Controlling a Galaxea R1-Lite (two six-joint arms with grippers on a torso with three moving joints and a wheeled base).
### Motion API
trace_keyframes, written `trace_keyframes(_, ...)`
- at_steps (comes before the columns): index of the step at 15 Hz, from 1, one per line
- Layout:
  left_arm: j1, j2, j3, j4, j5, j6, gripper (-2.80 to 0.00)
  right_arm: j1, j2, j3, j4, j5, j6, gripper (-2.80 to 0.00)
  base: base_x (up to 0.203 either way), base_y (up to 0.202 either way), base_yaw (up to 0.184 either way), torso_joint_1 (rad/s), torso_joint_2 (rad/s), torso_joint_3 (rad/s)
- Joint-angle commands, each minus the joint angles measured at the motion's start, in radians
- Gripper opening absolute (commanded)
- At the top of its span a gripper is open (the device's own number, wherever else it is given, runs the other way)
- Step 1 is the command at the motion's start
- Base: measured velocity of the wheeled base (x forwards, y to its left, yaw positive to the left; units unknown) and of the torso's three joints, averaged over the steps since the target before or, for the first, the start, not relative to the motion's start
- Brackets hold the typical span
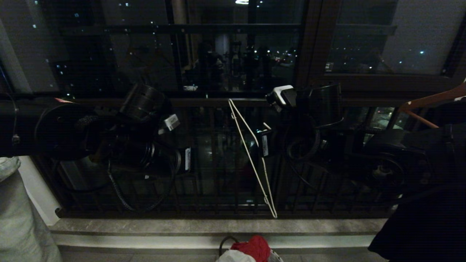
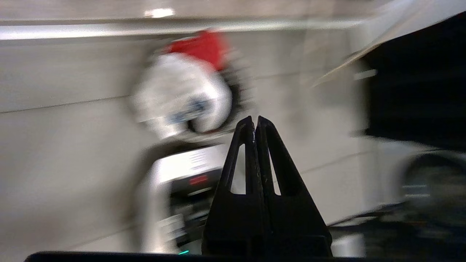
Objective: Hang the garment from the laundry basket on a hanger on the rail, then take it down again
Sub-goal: Hang the clothes rack on the clothesline
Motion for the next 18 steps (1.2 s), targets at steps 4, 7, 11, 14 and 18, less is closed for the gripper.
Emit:
trace_keyframes(4,0.006,-0.002,0.142,-0.356,-0.085,-0.182,-2.80,0.102,-0.002,0.002,0.009,0.022,0.076,-2.80,0.000,0.000,0.000,0.000,0.00,0.000)
trace_keyframes(7,0.007,-0.012,0.182,-0.429,-0.101,-0.206,0.00,0.135,0.003,0.004,0.021,0.023,0.097,-2.80,0.000,0.000,0.000,0.000,0.00,0.000)
trace_keyframes(11,0.010,-0.020,0.242,-0.569,-0.100,-0.259,0.00,0.166,0.011,0.012,0.021,0.023,0.103,-2.80,0.000,0.000,0.000,0.000,0.00,0.000)
trace_keyframes(14,0.021,-0.012,0.262,-0.619,-0.101,-0.262,0.00,0.190,0.008,0.023,0.020,0.023,0.104,-2.80,0.000,0.000,0.000,0.000,0.00,0.000)
trace_keyframes(18,0.029,0.005,0.262,-0.621,-0.101,-0.263,0.00,0.235,-0.009,0.032,0.021,0.024,0.141,-2.80,0.000,0.000,0.000,0.000,0.00,0.000)
